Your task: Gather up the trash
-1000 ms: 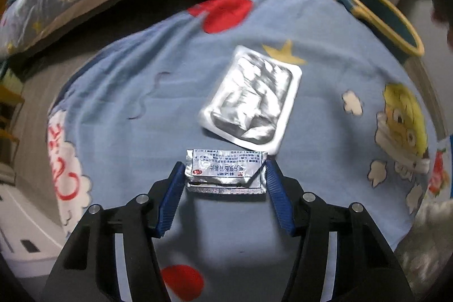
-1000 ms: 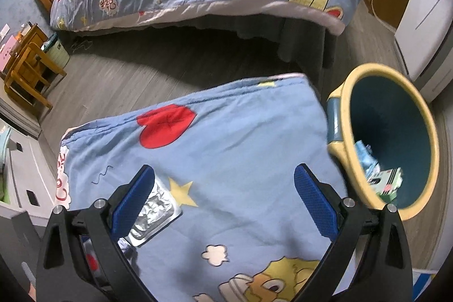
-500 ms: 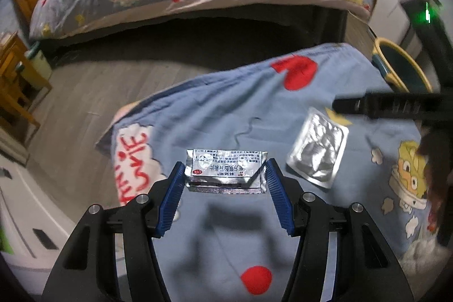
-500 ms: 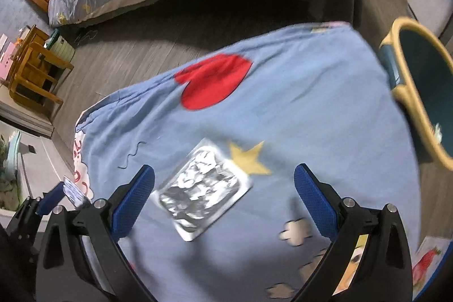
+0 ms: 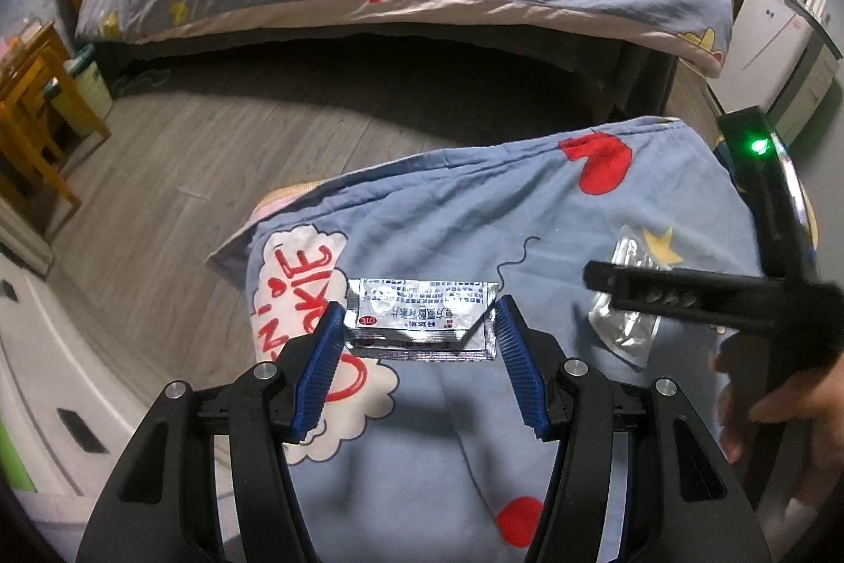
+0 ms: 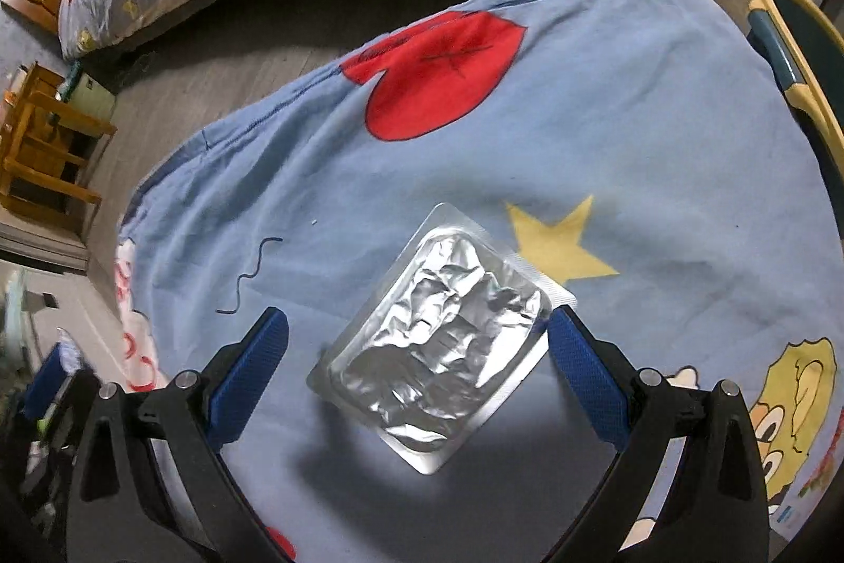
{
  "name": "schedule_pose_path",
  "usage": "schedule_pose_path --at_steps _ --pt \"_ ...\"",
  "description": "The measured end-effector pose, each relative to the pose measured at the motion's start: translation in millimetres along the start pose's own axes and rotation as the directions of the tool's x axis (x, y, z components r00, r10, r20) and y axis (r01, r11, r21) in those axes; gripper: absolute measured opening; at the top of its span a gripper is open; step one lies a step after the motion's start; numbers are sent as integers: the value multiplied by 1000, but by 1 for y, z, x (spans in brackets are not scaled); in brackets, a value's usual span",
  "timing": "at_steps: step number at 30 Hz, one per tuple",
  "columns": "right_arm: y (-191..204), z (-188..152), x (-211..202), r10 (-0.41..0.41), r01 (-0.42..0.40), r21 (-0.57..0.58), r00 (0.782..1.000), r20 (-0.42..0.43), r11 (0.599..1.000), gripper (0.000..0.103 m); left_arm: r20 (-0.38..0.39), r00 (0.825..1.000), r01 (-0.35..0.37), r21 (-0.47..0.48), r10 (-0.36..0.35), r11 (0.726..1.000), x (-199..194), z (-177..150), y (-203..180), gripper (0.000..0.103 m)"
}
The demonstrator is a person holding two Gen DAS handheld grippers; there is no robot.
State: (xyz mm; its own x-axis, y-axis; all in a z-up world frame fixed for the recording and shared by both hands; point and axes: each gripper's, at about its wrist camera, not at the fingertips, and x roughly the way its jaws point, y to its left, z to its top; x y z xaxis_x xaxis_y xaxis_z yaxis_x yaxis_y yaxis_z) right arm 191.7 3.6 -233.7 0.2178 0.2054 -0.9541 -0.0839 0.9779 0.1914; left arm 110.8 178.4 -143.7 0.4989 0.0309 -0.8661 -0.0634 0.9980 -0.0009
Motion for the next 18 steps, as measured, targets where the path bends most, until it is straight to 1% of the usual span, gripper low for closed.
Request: schedule_pose_path --at_steps 2,3,5,6,7,10,15,17,18 --pt "11 -4 4 -67 68 -65 998 8 996 98 0 1000 0 4 0 1000 1 0 1 59" --pt "16 -7 6 -105 105 -110 994 11 988 96 -1 1000 0 2 0 1000 0 0 1 59" --pt "21 -11 6 -134 136 -154 991 21 979 90 0 1000 0 -1 0 1000 1 0 1 59" --pt "21 -11 4 -143 145 -165 989 26 976 83 -1 1000 2 -1 -2 1000 1 0 1 59" --pt "19 -12 2 -140 143 -168 990 26 975 77 -2 1000 2 2 -2 1000 1 0 0 59" --pt "12 -12 -2 -122 122 -173 992 10 977 69 2 1000 3 12 -3 1000 1 2 -3 59" --pt "-2 -12 -16 -56 52 -153 998 -22 987 58 13 1000 11 23 -11 1000 -2 4 -7 59" --pt "-5 -13 -25 -24 20 -172 1000 -18 985 38 16 1000 11 30 -11 999 -2 5 -10 59" --pt "-6 -13 -29 -18 15 -183 1000 -14 983 36 17 1000 10 33 -11 999 -3 5 -12 59"
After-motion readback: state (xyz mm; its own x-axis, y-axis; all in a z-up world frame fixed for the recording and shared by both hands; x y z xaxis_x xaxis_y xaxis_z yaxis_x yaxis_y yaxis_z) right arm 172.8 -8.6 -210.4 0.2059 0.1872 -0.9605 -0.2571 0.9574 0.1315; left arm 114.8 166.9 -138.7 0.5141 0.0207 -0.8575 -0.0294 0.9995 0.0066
